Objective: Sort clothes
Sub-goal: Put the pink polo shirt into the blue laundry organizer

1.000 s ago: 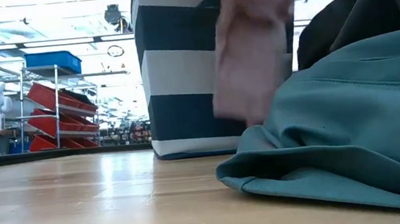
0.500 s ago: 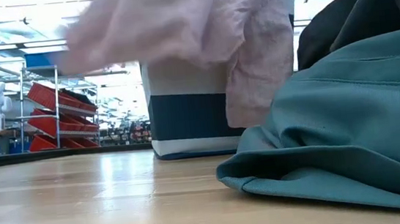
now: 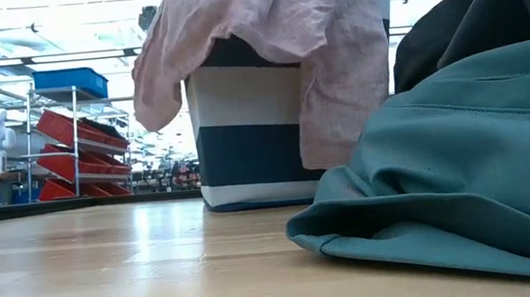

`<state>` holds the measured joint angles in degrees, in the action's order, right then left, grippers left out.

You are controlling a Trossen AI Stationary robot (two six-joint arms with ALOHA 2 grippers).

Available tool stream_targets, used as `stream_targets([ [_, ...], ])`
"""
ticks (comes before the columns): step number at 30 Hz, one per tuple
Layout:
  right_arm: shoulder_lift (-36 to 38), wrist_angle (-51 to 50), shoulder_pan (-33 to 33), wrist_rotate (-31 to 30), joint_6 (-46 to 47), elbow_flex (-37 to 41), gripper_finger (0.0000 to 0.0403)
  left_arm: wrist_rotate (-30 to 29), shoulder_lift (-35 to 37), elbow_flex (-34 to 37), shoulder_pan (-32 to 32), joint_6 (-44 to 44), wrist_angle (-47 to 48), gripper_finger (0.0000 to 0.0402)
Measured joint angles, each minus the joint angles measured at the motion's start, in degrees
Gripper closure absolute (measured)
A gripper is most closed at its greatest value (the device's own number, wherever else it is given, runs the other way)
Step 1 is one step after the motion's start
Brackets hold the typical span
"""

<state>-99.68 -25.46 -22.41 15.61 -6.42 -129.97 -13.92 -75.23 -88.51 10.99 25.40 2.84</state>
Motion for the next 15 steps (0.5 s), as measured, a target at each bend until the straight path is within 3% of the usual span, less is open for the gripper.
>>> stream_targets([
  [3, 0.0, 0.8, 0.0, 2.0, 0.9, 0.0, 0.0403, -3.6, -1.8, 0.0, -0.4, 3.9, -1.7, 0.038],
  [11, 0.0, -2.9, -0.1, 2.5, -0.5, 0.0, 0.0403, -5.8, -3.5, 0.0, -0.6, 8.4, -2.5, 0.0377],
  [15, 0.3, -3.1, -0.9, 2.4, -1.2, 0.0, 0.0403, -5.9, -3.0, 0.0, -0.5, 11.0, -1.9, 0.0346],
])
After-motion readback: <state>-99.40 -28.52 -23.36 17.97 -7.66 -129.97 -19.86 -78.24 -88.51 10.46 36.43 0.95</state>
